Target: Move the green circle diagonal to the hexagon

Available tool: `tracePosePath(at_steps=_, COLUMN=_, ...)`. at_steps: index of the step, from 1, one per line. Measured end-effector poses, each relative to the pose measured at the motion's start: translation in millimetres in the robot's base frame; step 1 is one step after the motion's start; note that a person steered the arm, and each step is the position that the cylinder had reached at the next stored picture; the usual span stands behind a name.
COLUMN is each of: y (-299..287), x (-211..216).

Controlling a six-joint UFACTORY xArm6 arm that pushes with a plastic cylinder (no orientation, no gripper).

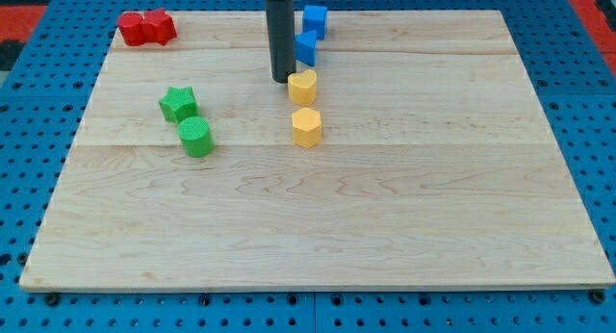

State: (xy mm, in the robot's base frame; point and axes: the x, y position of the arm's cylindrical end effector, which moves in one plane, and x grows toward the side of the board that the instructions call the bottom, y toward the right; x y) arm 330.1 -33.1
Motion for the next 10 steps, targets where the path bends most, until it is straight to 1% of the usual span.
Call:
tracePosePath(at_steps=1, y=-41.9, x=0.2)
tracePosePath(at_steps=2, y=-53.2, x=0.2)
tracePosePath(at_steps=6, y=-44.5, x=0.2)
tracePosePath(at_steps=7, y=-30.6, x=21.3)
tracePosePath(at_steps=9, y=-22.4, x=37.3)
tracePosePath(at_steps=10, y=-51.3, x=38.0)
